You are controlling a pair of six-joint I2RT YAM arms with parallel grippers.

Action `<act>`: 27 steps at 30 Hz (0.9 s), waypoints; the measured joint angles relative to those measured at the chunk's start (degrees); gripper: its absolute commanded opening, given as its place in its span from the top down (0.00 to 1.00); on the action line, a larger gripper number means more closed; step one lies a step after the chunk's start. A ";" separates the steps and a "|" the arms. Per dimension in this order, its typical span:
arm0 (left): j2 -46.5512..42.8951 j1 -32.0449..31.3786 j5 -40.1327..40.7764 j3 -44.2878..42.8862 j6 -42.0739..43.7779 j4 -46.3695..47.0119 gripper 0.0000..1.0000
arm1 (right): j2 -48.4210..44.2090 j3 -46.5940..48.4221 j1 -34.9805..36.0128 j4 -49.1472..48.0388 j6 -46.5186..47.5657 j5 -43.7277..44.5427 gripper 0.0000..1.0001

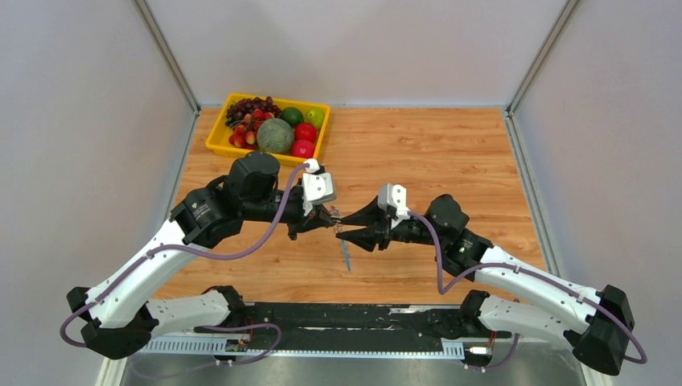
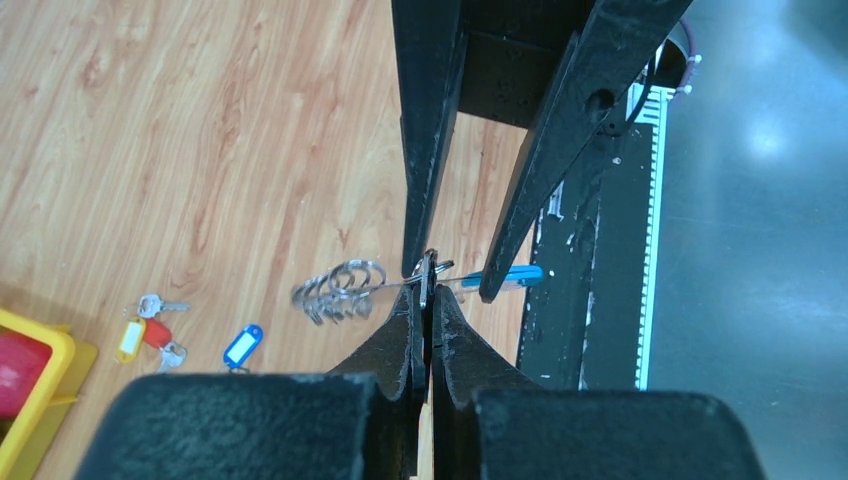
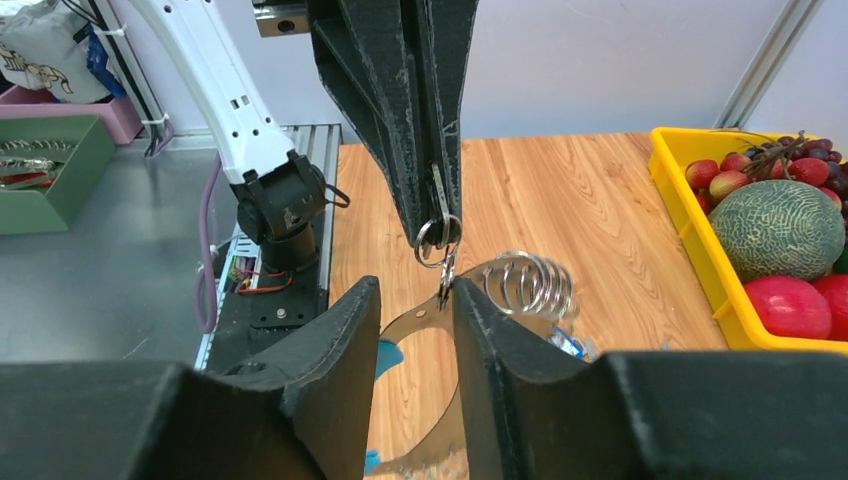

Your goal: Remove the keys from the keyring

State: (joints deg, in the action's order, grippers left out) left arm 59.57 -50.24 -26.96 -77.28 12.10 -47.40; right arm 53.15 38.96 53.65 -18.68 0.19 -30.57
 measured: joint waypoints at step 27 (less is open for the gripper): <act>-0.94 0.02 0.31 -0.44 -0.26 -0.48 1.00 | 1.25 0.26 0.61 -3.32 -1.97 0.35 1.00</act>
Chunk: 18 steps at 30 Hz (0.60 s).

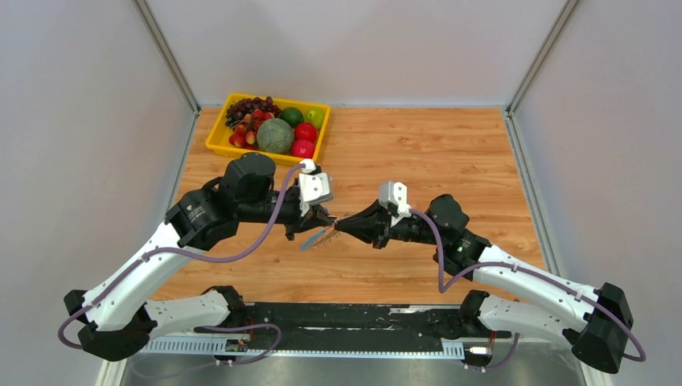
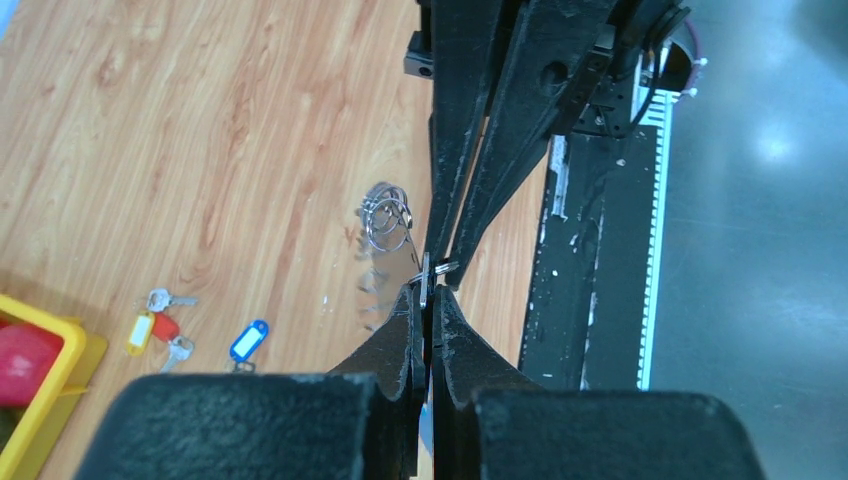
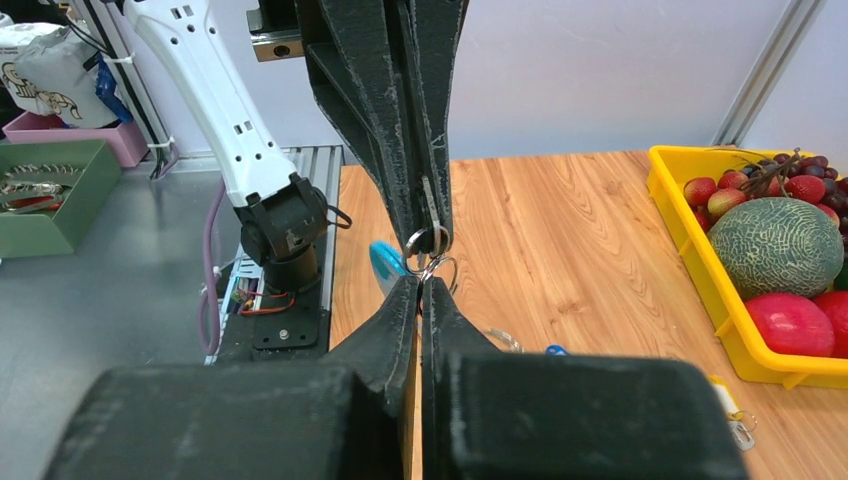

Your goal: Remove the keys from the keyring

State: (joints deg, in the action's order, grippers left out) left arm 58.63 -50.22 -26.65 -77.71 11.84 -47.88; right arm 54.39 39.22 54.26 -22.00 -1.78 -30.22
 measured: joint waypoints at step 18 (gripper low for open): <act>1.09 1.33 3.74 6.80 -5.11 3.76 1.00 | -8.66 -2.27 0.07 -3.45 -2.38 7.02 1.00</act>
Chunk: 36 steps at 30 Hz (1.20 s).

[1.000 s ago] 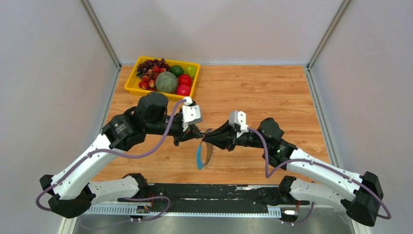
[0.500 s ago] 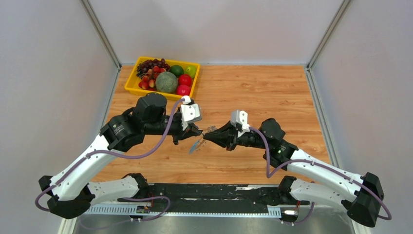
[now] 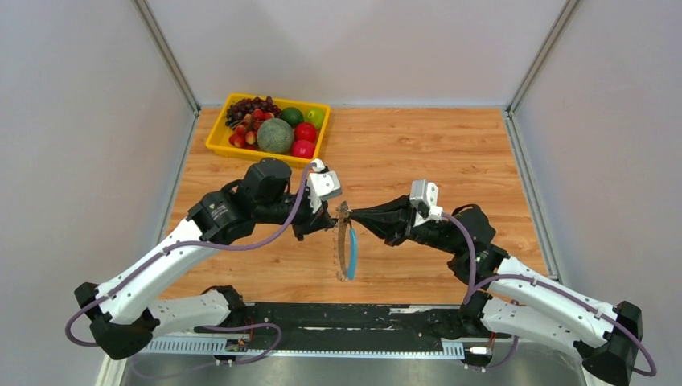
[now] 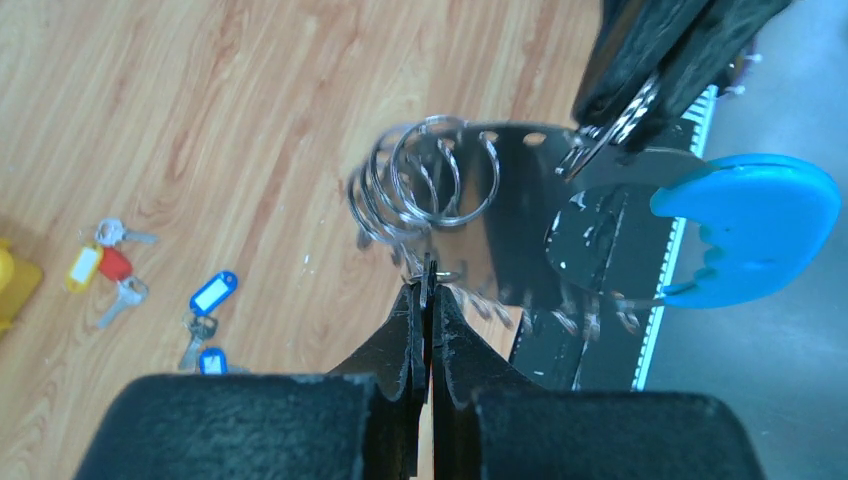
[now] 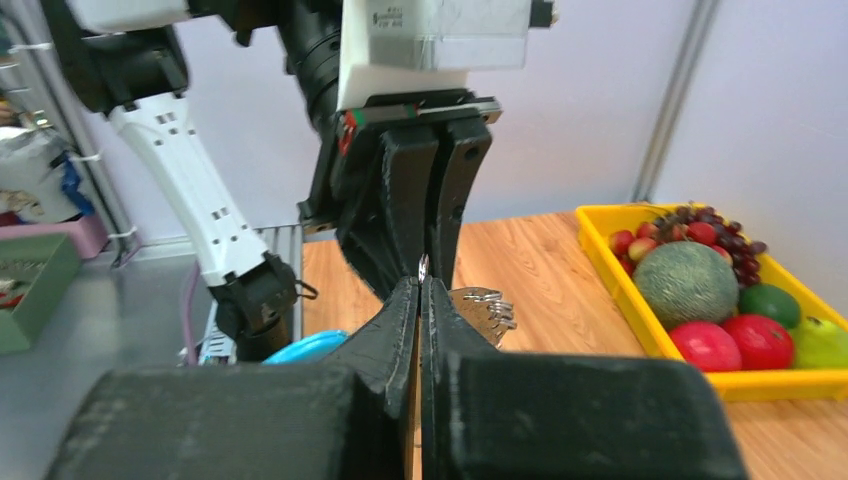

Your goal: Remove the keys from the keyring

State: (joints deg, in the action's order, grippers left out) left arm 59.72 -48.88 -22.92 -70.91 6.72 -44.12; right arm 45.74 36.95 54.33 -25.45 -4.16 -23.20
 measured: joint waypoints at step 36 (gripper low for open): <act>38.42 27.58 15.72 9.16 -32.76 32.79 0.00 | 41.00 20.57 -26.84 21.59 -5.95 11.74 0.99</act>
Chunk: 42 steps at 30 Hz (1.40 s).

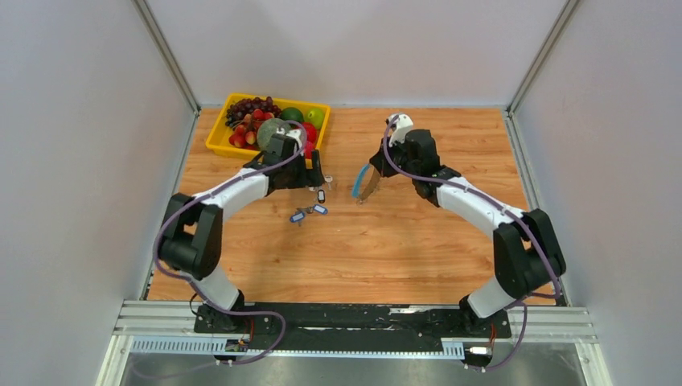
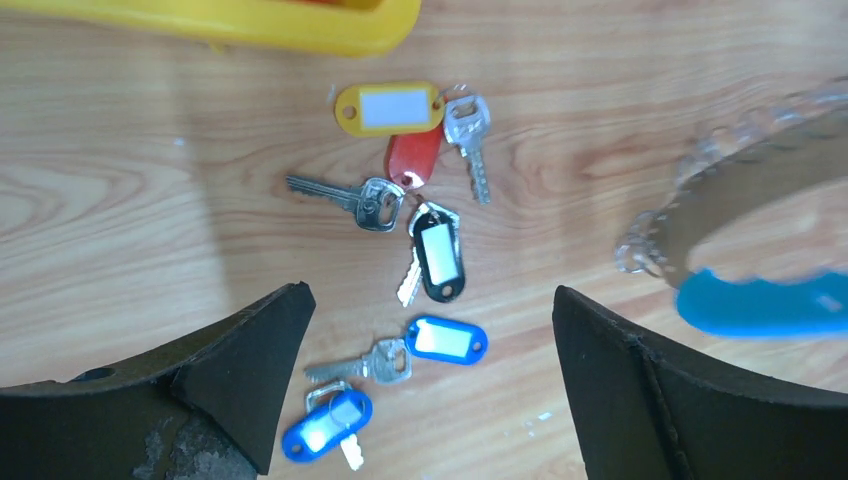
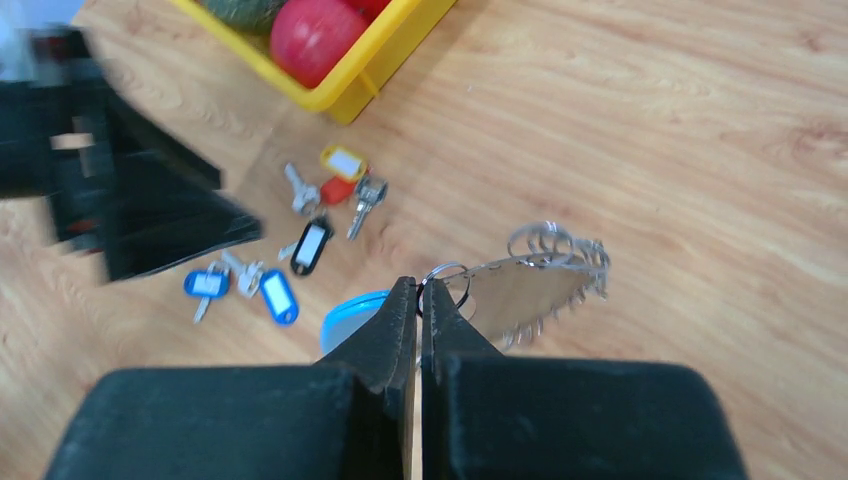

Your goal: Remove the keys from the keyring

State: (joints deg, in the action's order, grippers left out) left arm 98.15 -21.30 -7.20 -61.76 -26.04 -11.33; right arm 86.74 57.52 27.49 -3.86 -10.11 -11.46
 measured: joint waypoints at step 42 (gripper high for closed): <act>-59.06 0.00 25.49 7.39 -2.21 -14.23 0.00 | -46.03 -10.82 -3.30 7.61 -1.62 13.97 0.00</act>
State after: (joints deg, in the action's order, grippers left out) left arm 39.09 -21.30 18.28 -54.37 -28.25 -25.56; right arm 40.71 46.70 24.18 3.75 -11.73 2.50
